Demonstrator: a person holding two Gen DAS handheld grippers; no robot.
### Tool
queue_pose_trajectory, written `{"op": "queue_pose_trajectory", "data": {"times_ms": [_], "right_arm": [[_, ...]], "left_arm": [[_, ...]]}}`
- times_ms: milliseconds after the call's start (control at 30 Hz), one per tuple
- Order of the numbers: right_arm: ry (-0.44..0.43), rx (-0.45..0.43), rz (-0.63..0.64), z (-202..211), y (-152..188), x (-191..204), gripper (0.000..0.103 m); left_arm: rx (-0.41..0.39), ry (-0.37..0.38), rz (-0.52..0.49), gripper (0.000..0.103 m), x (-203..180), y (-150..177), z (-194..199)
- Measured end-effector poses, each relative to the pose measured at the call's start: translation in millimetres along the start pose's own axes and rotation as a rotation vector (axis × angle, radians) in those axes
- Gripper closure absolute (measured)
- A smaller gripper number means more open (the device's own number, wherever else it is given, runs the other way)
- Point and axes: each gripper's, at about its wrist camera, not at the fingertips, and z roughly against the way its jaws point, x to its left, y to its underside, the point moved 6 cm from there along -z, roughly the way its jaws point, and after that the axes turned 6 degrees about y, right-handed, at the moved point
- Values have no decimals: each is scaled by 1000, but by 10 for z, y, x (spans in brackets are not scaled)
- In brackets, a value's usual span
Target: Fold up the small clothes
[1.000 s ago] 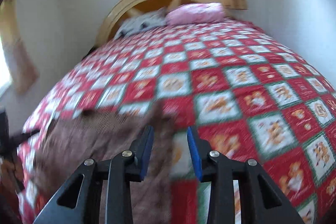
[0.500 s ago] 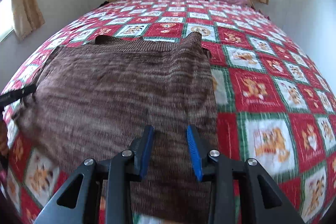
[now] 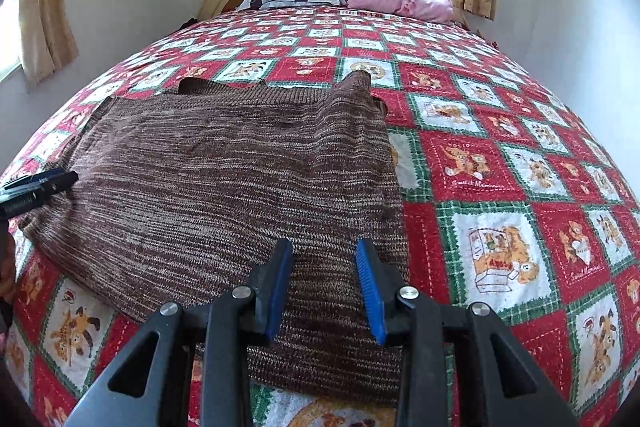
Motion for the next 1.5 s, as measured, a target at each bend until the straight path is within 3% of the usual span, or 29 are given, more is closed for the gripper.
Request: {"op": "queue_pose_trajectory", "data": {"times_ms": [200, 500, 833, 933, 967, 1033, 1200, 1333, 1433, 1500], "right_arm": [[26, -7, 18, 7, 6, 14, 67], [19, -5, 11, 9, 6, 19, 66], [33, -11, 17, 32, -6, 19, 65], [118, -53, 1, 197, -85, 18, 65], [106, -87, -24, 295, -130, 45, 65], [-17, -149, -77, 497, -267, 235, 66], [-209, -91, 10, 445, -450, 1056, 66], [-245, -10, 24, 160, -371, 1508, 68], [-252, 73, 54, -107, -138, 1725, 68], [-216, 40, 89, -60, -126, 1797, 68]], "left_arm": [[11, -121, 16, 20, 90, 36, 36], [31, -79, 172, 20, 151, 198, 185], [-34, -160, 195, 20, 310, 173, 400], [-38, -169, 193, 20, 348, 158, 420], [-40, -178, 185, 20, 360, 154, 421], [-42, -196, 178, 15, 369, 153, 419], [-19, -203, 180, 13, 367, 155, 376], [18, -190, 259, 2, 490, 237, 379], [48, -193, 345, 2, 655, 336, 441], [19, -159, 405, 2, 751, 398, 514]]}}
